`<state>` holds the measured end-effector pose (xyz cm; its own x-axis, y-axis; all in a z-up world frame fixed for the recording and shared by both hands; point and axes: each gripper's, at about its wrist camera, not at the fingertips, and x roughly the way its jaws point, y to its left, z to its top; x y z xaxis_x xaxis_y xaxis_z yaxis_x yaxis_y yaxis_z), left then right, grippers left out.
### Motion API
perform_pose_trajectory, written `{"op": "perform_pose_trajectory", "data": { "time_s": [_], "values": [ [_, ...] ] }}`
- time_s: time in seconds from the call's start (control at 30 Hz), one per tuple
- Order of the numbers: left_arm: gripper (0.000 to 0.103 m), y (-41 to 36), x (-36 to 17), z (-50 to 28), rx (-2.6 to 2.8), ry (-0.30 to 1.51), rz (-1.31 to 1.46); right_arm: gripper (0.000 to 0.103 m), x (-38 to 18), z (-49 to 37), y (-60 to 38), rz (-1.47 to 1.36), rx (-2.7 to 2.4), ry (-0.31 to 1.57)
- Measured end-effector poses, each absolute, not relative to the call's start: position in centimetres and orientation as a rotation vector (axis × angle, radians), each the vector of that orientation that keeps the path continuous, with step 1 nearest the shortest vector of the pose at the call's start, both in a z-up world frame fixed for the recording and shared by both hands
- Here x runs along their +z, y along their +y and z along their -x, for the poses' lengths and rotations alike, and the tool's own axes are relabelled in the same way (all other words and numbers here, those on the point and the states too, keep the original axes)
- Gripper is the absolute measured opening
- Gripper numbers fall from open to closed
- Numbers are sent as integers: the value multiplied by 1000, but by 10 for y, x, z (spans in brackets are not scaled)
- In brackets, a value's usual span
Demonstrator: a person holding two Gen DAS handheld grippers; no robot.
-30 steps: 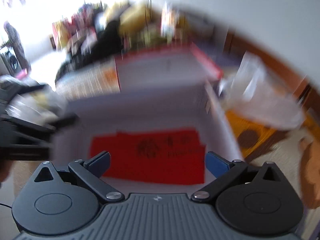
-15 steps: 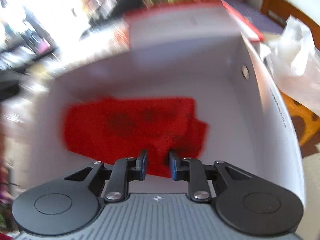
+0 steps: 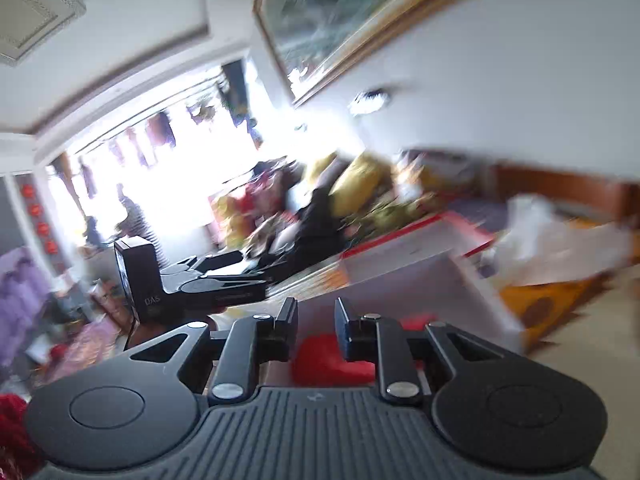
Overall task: Fold shopping bag
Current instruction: 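Grasp the red bag inside the white box with the right gripper, then lift the red bag out of the box with the right gripper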
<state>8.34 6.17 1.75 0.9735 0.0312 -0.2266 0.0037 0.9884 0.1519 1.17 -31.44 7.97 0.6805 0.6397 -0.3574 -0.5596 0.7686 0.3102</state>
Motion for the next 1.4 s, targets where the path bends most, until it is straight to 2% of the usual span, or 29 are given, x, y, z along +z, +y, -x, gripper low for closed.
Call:
{"op": "perform_pose_trajectory", "data": {
  "time_s": [0.03, 0.07, 0.13, 0.23, 0.3, 0.33, 0.73, 0.87, 1.03, 1.2, 1.4],
  "values": [
    [99, 48, 19, -92, 35, 204, -189, 58, 77, -7, -315, -168, 646, 480],
    [99, 41, 18, -97, 54, 192, -206, 73, 71, 0, -318, -141, 611, 517],
    [99, 25, 11, -113, 66, 196, -251, 79, 53, 12, -317, -86, 539, 545],
    [97, 0, -9, -146, 52, 308, -333, 79, 22, 22, -318, -22, 454, 575],
    [82, -11, -23, -172, 1, 418, -363, 79, -5, 21, -317, -51, 455, 619],
    [81, -15, -26, -179, -4, 441, -372, 79, -16, 16, -309, -62, 460, 631],
    [81, -46, -102, -247, 69, 653, -543, 79, -13, 13, -283, -109, 524, 565],
    [78, -43, -77, -232, 60, 528, -510, 79, -13, 15, -286, -119, 530, 547],
    [75, -29, 2, -188, 8, 356, -310, 79, -2, 36, -299, -133, 482, 495],
    [75, -47, 73, -98, -295, 241, -107, 80, 11, 69, -314, -153, 413, 433],
    [76, -97, 71, -24, -479, 212, -182, 81, 11, 114, -324, -161, 355, 427]
  ]
}}
